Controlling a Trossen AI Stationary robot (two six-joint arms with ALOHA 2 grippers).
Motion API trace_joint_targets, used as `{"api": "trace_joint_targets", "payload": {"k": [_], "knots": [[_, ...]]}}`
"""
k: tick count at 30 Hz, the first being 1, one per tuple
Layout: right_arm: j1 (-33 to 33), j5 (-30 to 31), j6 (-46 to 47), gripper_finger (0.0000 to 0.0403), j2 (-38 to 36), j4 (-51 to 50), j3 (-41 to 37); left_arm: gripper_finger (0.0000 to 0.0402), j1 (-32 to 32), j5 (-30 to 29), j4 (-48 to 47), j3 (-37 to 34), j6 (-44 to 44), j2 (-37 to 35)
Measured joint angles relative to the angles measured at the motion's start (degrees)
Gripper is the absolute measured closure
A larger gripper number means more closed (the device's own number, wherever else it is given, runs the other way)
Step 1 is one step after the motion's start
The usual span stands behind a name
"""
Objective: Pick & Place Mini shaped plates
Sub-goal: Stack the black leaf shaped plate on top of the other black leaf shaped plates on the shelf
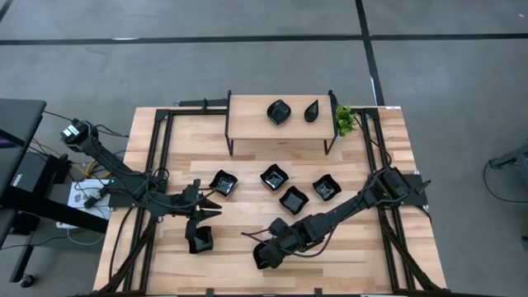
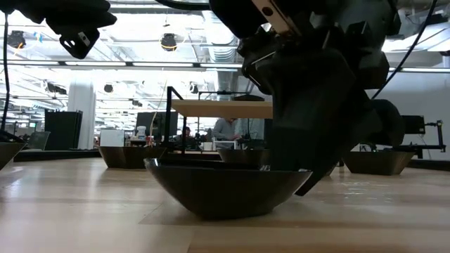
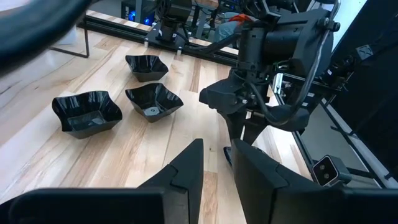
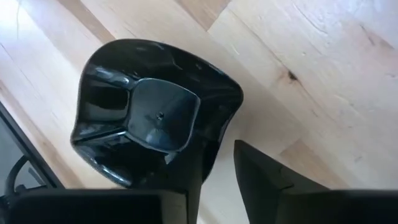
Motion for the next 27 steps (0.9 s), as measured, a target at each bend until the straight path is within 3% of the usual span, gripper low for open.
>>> {"api": "trace_joint_targets", "payload": {"k": [20,27], "knots": [[-0.35,0.26,-2.83,0.0398,-1.34,-0.81,0.02,0.0317,0.02,0.00,0.00,0.00,0.00,0.00],[-0.88,0.27,-3.67,0.0401,-1.42,-0.83,0.07,0.0317,0.04,0.00,0.00,0.00,0.00,0.00]]}}
